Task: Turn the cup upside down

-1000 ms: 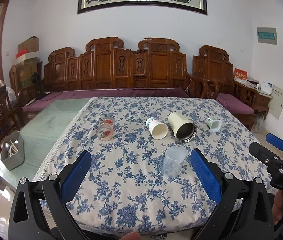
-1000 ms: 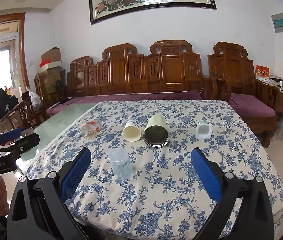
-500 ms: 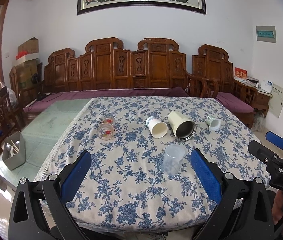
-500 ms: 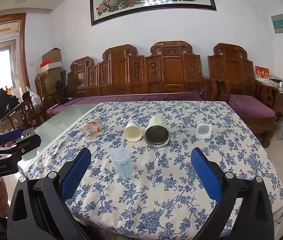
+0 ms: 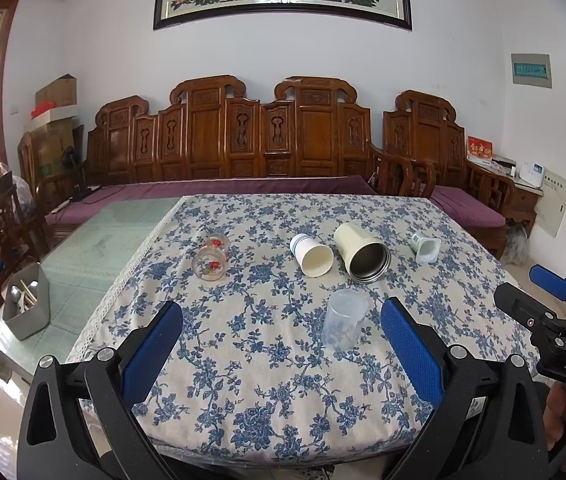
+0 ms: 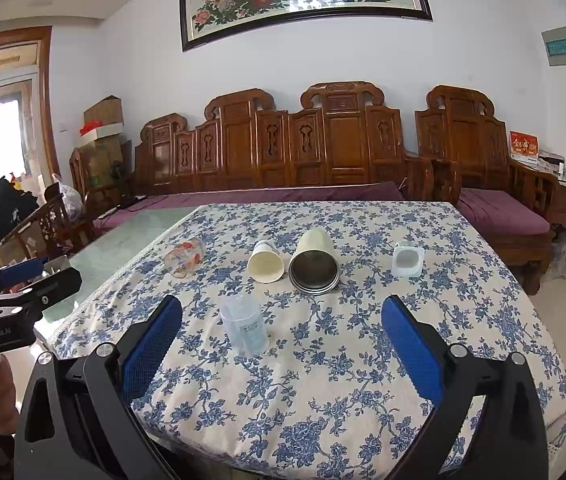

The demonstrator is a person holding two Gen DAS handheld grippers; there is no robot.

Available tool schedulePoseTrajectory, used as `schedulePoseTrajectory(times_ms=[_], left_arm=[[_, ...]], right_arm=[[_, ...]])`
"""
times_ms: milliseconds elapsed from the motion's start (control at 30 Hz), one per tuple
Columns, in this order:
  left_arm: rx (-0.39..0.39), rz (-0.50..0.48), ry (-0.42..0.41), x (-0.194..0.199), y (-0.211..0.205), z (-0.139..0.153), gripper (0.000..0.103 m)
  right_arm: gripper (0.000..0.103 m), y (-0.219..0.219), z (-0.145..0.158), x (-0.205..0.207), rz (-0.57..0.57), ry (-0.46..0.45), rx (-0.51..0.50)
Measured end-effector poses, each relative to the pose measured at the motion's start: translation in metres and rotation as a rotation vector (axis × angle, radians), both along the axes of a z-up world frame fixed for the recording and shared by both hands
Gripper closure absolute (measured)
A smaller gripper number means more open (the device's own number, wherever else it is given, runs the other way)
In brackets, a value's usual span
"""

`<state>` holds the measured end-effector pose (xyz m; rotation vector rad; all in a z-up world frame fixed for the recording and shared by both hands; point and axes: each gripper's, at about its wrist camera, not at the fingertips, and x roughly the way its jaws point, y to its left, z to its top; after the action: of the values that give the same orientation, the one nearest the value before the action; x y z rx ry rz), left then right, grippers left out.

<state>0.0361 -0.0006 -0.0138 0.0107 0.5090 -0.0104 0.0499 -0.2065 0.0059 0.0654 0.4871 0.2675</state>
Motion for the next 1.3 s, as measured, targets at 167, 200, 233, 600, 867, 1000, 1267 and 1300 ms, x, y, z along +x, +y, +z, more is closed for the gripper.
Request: schedulePoseTrajectory(times_ms=[167,200,233,600,867,1000,1267,1300], left_arm=[[-0.001,-0.001,-0.002,0.0001,-0.0010,0.0000,0.008],[0.000,-0.001,-0.001,0.0001,-0.0010,0.0000,0.008],[0.000,-0.001,-0.001,0.0001,-0.0013,0.0000,0.008],[-0.002,-0.001,-0.006,-0.0005,-0.0023,0.0023,0.008],[-0.002,-0.001,-0.009,-0.0005,-0.0029,0.0030,0.008],[-0.002,-0.001,-0.008,-0.0008,-0.0021,0.0030,0.008],[-0.002,-0.001,-0.010,-0.0009,-0.0018,0.0032,0.008],[-0.002,-0.001,-0.009,-0.0009,-0.0017,0.0032,0.008]], right_arm=[[0.002,0.0004,0.0002,-0.0003,0.000,-0.001,0.001],[0.002,0.0006,0.0003,-0.0004,0.000,-0.002,0.002],[0.002,0.0011,0.0004,-0.0009,0.000,-0.002,0.002],[0.002,0.0008,0.0002,-0.0016,-0.001,-0.004,0.001],[0.002,0.0005,-0.0003,-0.0015,0.000,0.001,0.002],[0.002,0.0003,-0.0004,-0.0016,0.000,0.001,0.001],[0.002,0.0005,-0.0012,-0.0010,0.001,0.003,0.002],[0.002,0.0004,-0.0011,-0.0010,0.001,0.002,0.002]])
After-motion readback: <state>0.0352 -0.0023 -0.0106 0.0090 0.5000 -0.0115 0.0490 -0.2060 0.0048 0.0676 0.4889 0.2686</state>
